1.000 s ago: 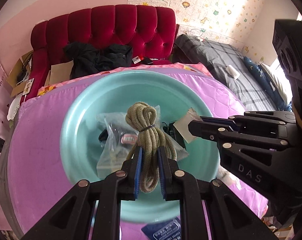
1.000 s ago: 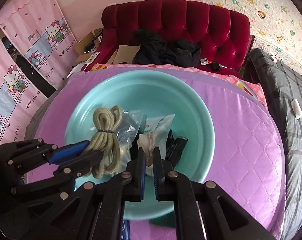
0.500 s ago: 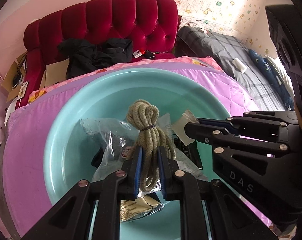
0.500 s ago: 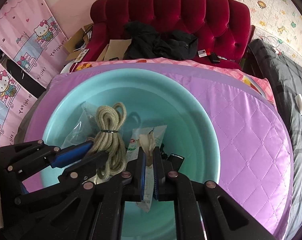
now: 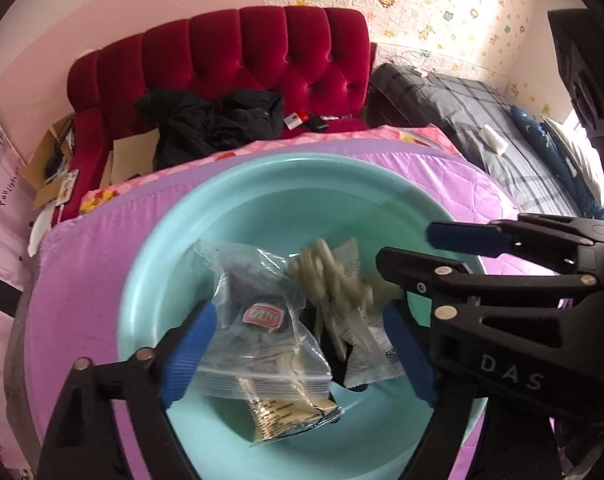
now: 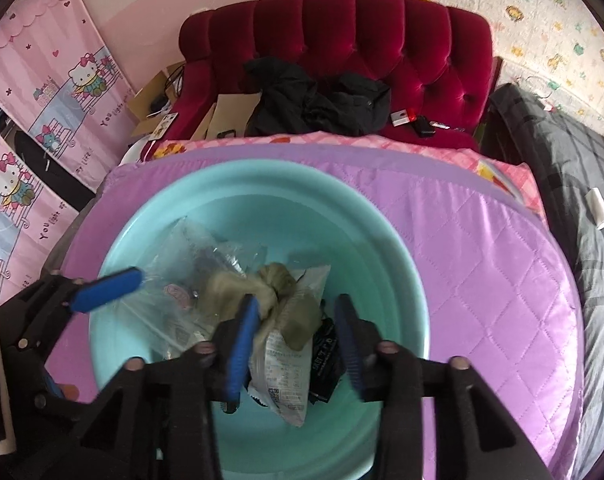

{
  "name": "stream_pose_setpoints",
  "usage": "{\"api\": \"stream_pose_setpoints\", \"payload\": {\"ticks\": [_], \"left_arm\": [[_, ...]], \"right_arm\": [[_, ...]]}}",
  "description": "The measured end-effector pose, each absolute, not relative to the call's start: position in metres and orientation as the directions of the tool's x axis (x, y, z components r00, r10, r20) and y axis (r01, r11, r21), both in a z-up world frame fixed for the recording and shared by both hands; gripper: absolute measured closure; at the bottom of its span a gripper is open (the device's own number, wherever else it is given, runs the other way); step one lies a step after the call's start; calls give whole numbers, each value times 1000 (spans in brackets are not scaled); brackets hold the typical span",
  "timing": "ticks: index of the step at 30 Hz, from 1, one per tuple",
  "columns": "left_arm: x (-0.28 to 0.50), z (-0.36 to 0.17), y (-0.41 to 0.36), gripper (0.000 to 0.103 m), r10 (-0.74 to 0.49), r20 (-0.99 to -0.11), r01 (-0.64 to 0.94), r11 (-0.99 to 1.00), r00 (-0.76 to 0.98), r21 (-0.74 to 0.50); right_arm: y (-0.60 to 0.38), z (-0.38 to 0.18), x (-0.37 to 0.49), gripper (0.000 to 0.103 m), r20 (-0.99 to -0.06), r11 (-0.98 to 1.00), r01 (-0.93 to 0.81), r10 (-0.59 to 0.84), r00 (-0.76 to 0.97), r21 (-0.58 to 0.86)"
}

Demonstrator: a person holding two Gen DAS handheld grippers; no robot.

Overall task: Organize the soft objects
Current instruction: 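Open both grippers to drop the rope and beige item into the basin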

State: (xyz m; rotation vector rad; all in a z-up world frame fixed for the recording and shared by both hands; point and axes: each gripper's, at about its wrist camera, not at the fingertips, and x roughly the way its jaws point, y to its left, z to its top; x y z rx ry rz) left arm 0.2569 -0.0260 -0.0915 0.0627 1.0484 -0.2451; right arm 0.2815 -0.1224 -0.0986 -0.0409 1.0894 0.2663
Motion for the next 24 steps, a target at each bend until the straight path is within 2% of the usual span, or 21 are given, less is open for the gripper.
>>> {"api": "stream_pose_setpoints", "payload": {"ticks": [1, 2, 3, 6, 8, 24], "left_arm": [[256, -91, -26, 11, -166, -864, 229, 972, 476, -61], [255, -90, -26, 3, -163, -865, 230, 972, 474, -58], [253, -89, -26, 0, -159, -866, 229, 972, 474, -53], [246, -84, -26, 0, -151, -857, 228, 973, 493, -40], [240, -81, -25, 0, -152, -855, 229, 973, 496, -40], [161, -55, -12, 0, -127, -833, 206, 978, 539, -16]], "right_arm": [[-122, -97, 280, 52, -879, 968, -232, 189, 437, 92], [-122, -95, 280, 43, -880, 969, -230, 183, 439, 87], [-121, -94, 279, 30, -880, 970, -228, 176, 442, 80], [-122, -88, 272, 10, -875, 972, -222, 171, 454, 75], [-123, -84, 266, 0, -870, 973, -217, 168, 463, 73], [-138, -58, 179, 0, -851, 975, -218, 156, 502, 50]]}}
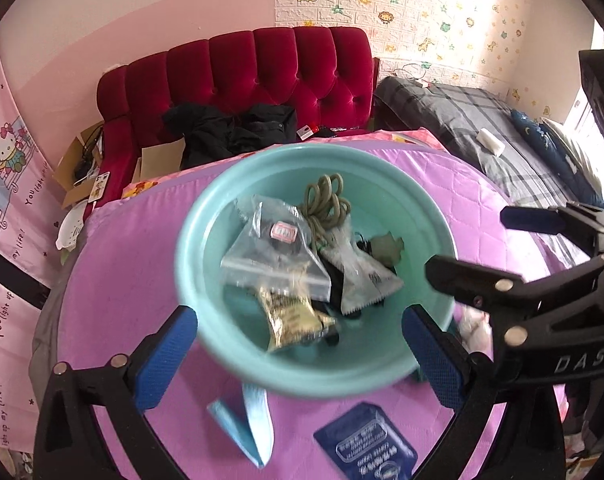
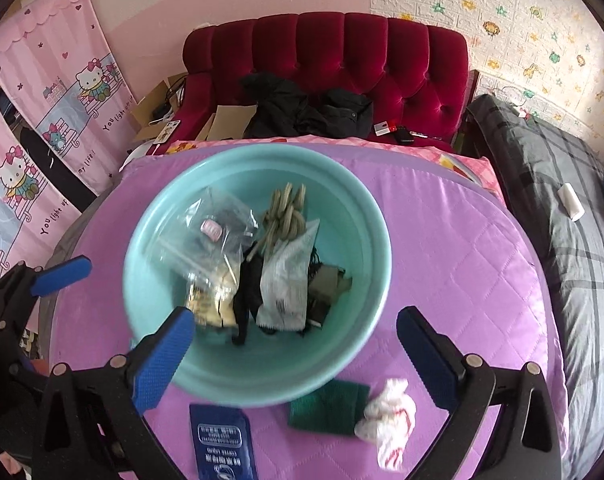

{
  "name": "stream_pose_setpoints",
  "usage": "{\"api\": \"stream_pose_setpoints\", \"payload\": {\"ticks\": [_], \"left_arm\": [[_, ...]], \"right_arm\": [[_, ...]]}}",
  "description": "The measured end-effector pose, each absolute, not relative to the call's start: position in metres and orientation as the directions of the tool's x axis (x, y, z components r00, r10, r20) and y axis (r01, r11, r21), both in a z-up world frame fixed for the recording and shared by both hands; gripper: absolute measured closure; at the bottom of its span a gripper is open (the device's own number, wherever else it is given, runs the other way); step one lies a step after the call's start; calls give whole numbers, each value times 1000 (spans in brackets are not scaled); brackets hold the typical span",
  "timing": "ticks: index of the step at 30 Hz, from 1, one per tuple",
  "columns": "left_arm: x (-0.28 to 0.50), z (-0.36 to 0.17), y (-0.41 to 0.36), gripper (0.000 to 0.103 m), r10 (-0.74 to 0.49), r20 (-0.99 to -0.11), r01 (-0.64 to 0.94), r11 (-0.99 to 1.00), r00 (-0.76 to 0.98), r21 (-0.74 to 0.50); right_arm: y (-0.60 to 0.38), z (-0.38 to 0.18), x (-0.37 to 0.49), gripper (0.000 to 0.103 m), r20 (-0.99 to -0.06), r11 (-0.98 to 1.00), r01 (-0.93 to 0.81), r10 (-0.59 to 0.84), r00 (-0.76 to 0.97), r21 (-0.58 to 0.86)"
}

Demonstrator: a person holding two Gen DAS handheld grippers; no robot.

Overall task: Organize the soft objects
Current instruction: 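Open both grippers to drop the rope and beige item into the basin, then move both grippers back from the basin toward the remaining items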

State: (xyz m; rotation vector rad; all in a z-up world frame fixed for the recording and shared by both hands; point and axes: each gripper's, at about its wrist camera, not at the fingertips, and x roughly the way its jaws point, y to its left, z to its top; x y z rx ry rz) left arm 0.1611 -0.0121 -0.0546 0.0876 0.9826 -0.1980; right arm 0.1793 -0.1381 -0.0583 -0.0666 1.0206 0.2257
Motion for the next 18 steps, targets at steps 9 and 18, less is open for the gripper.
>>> {"api": "stream_pose_setpoints", "payload": {"ticks": [9, 18], "left_arm": [[110, -49, -4, 0, -119, -826, 193, 981, 551, -12], [66, -63, 9, 0, -115, -830, 170, 985, 546, -24]], "right_arm": [[-145, -50, 132, 0, -835, 974, -224, 155, 528, 40], [-151, -61, 81, 0, -831, 973, -229, 149, 536, 27]]}}
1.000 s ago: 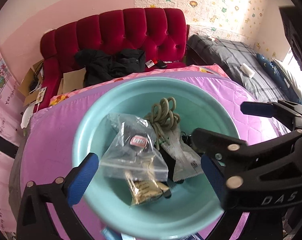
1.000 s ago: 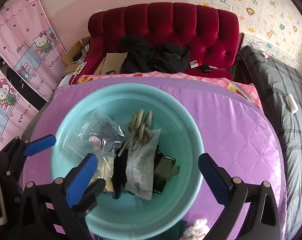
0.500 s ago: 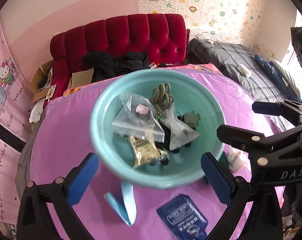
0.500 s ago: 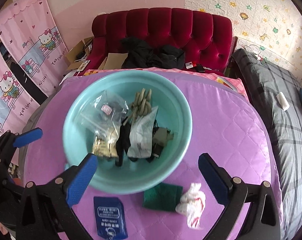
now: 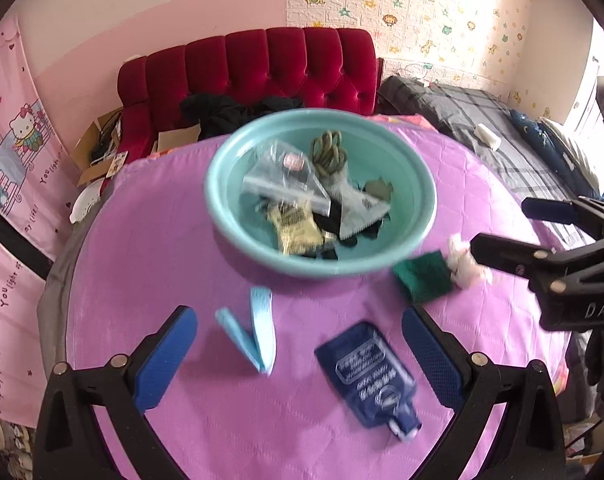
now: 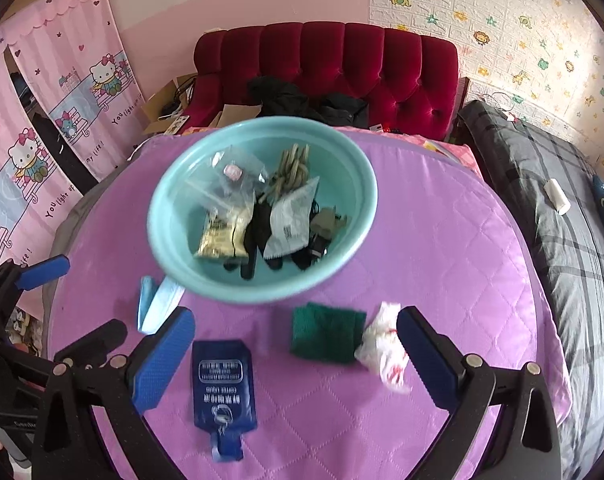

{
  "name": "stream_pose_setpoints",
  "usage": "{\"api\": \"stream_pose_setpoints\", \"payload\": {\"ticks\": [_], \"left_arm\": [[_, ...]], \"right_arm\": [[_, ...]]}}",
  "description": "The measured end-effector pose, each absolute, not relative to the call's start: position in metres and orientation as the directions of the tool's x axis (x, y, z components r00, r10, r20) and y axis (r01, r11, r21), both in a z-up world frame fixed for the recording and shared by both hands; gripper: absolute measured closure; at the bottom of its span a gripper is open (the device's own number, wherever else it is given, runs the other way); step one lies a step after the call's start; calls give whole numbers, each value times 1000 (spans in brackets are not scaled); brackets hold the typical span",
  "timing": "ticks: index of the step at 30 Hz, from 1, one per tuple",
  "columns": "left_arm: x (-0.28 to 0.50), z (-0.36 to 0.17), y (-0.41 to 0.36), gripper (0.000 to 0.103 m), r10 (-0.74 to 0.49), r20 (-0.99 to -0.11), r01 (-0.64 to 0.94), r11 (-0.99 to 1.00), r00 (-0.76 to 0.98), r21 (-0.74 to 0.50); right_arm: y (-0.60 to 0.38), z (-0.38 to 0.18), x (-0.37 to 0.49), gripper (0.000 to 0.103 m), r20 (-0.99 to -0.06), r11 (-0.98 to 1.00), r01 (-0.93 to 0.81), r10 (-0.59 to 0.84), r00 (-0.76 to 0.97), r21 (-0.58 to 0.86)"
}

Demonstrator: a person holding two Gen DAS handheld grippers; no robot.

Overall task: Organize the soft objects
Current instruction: 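Move both grippers back from the basin toward the remaining items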

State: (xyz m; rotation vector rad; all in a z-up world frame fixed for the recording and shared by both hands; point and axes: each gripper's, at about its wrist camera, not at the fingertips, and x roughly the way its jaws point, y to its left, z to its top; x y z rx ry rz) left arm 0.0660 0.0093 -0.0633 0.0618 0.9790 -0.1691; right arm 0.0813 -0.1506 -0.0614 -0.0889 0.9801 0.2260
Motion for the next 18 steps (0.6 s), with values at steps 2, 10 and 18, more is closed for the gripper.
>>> {"api": "stream_pose_setpoints", "payload": {"ticks": [2, 10, 18], "left_arm": [[57, -68, 13, 0, -124, -835, 166, 985, 536, -40], [26, -84, 20, 0, -128, -832, 147, 987, 539, -57], [5, -102, 22, 0, -115, -825, 125, 991, 553, -54]], "right_arm": [[-152, -65, 73, 0, -833, 973, -228, 148, 532, 28], [-156, -83, 37, 0, -828, 976, -219, 134, 545, 14], [-167, -102, 18, 0, -824, 980, -200, 113, 556, -1]]}}
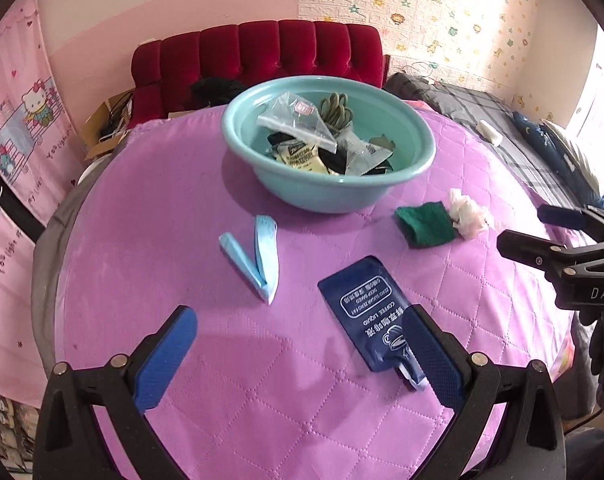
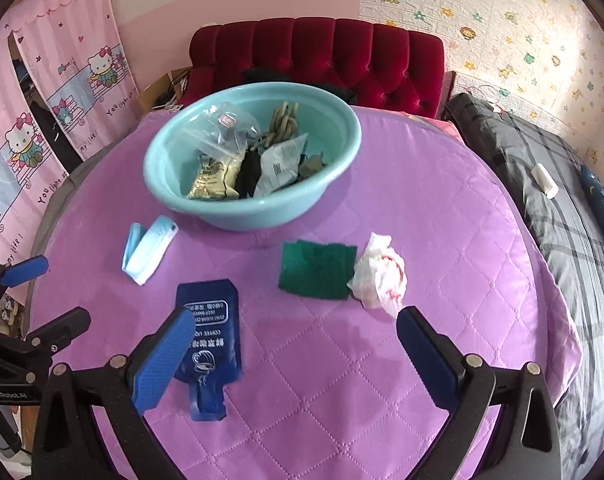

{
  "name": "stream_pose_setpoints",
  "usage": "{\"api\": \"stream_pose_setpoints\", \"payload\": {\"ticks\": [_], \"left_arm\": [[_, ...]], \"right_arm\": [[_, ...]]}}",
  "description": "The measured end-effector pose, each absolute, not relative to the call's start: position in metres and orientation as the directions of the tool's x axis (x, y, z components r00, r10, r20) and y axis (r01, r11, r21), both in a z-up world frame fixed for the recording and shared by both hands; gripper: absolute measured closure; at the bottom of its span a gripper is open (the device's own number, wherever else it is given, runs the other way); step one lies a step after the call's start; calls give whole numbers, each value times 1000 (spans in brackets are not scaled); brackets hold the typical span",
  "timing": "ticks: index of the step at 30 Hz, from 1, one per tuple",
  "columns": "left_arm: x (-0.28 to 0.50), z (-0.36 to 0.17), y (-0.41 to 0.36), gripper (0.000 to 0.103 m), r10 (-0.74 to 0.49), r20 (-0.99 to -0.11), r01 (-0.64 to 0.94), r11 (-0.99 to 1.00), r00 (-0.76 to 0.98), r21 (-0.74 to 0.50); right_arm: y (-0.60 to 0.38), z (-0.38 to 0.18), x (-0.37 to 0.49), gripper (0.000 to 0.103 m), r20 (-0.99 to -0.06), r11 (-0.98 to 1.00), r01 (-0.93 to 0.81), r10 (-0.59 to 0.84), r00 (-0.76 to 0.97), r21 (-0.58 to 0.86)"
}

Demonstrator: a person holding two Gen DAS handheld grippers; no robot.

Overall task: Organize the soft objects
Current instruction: 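Move both grippers back from the basin toward the remaining items, then grasp the white tissue with the right gripper while the left gripper grasps the light blue mask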

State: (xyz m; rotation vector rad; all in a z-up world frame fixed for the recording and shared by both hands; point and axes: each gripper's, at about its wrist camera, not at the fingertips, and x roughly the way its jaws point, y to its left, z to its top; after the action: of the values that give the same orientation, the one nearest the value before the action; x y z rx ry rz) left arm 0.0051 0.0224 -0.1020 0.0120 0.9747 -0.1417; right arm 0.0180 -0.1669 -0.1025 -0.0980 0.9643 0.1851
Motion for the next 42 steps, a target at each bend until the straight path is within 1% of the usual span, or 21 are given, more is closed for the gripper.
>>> {"api": "stream_pose_setpoints", "payload": {"ticks": [5, 7, 16, 27, 40, 41, 42], "left_arm": [[0, -120, 19, 0, -118, -846, 120, 991, 520, -64], [-1, -123, 18, 0, -116, -849, 124, 990, 516, -60], [7, -130, 22, 0, -119, -860, 111, 991, 497, -74], [26, -148, 35, 0, -104, -885, 48, 995, 454, -92], [46, -166, 40, 0, -65, -909, 1, 997, 411, -71], [47, -168, 41, 0, -67, -911, -3, 997, 406, -75], [48, -170, 42, 0, -65, -913, -9, 997, 403, -75]], "right_arm": [[-177, -116, 14, 0, -834, 985, -166, 120, 539, 34], [-179, -121, 13, 0, -842, 987, -163, 100, 529, 15], [-195, -133, 24, 0, -869, 991, -130, 83, 488, 21], [-216, -147, 65, 0, -897, 996, -90, 57, 438, 20], [-231, -174, 112, 0, -921, 997, -57, 61, 385, 43], [-231, -175, 115, 1, -921, 997, -61, 63, 384, 43], [-230, -177, 117, 3, -922, 997, -66, 65, 382, 44]]}}
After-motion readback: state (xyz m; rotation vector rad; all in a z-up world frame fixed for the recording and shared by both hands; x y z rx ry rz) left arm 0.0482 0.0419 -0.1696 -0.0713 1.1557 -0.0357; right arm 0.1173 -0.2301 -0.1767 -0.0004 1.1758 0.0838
